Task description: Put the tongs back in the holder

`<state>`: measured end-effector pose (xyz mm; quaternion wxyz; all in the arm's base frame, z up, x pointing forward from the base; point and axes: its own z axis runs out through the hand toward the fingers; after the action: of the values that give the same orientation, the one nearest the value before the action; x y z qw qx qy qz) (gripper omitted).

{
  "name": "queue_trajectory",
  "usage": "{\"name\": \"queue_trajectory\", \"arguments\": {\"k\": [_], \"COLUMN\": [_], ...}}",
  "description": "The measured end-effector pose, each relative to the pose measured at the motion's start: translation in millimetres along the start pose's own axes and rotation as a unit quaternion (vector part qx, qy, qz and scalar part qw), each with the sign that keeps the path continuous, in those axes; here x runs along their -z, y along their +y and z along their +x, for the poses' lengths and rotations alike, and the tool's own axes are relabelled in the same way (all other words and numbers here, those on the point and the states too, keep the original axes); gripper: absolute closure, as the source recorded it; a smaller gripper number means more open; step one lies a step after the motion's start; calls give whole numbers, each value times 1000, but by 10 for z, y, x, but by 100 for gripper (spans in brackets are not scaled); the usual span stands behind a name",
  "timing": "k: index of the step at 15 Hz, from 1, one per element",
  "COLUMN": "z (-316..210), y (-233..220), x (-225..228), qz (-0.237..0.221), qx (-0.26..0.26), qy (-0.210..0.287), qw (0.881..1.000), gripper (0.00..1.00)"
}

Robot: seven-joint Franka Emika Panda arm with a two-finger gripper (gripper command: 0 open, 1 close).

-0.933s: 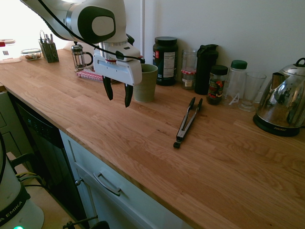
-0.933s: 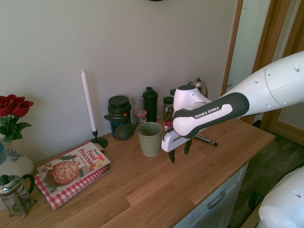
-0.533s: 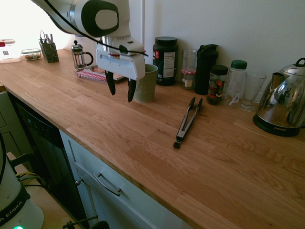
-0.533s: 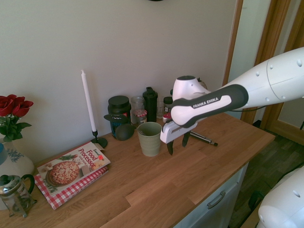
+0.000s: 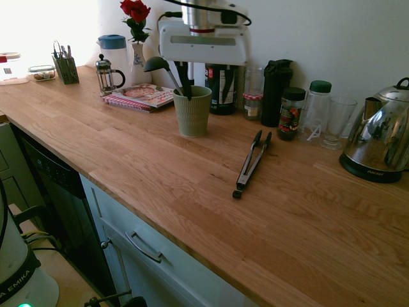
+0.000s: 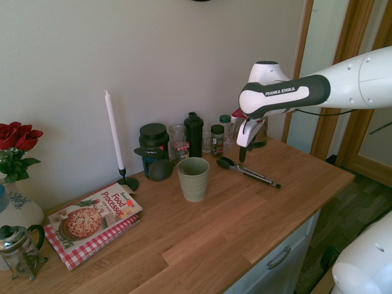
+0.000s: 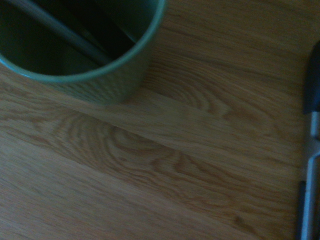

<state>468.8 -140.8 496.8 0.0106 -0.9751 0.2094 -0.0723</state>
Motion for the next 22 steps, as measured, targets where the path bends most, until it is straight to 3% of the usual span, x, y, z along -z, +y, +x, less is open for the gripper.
{"name": "queue_trajectory", "arguments": {"k": [10, 18, 22], "z": [1099, 1383, 1398], "y": [-239, -249, -253], "x": [-1084, -1475, -1459], "qz": [-29, -32, -32], "qx": [11, -1, -6], "qy": [6, -26, -18], "qw": [1000, 999, 999], "gripper": [0, 0, 0]}}
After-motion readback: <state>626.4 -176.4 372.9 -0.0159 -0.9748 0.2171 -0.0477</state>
